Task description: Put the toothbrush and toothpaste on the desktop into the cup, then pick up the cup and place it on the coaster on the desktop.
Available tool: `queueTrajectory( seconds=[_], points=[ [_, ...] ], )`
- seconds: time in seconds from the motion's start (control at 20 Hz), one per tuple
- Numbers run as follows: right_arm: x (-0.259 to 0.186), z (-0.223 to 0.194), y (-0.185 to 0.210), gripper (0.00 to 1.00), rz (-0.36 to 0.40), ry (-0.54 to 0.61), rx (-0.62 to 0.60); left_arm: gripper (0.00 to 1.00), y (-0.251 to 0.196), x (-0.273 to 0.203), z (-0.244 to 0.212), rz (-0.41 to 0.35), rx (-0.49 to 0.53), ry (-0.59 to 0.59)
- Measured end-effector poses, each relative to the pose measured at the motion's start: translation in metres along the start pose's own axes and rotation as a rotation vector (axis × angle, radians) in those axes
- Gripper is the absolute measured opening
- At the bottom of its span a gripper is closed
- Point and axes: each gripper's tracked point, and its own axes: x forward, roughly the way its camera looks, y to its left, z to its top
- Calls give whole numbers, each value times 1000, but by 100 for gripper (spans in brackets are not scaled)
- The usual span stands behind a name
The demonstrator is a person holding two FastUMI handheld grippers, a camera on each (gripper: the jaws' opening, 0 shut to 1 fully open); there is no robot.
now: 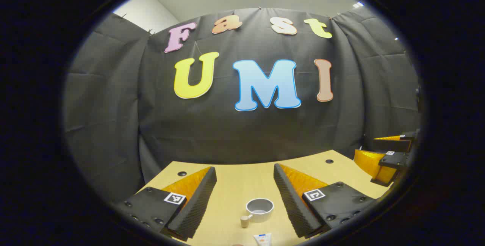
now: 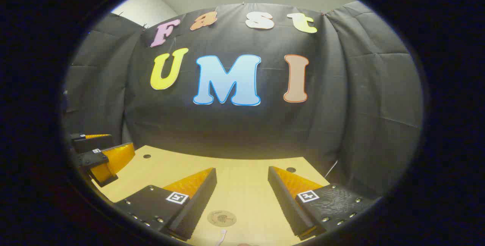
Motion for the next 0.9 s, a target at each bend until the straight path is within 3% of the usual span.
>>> queueTrajectory(
  seconds=[0.65,0.9],
  points=[
    [-1,-15,3,89,38,70,11,100,-13,-4,-12,-38,6,51],
    [0,-41,3,89,48,170,32,100,-16,-5,-41,-45,4,137]
  ],
)
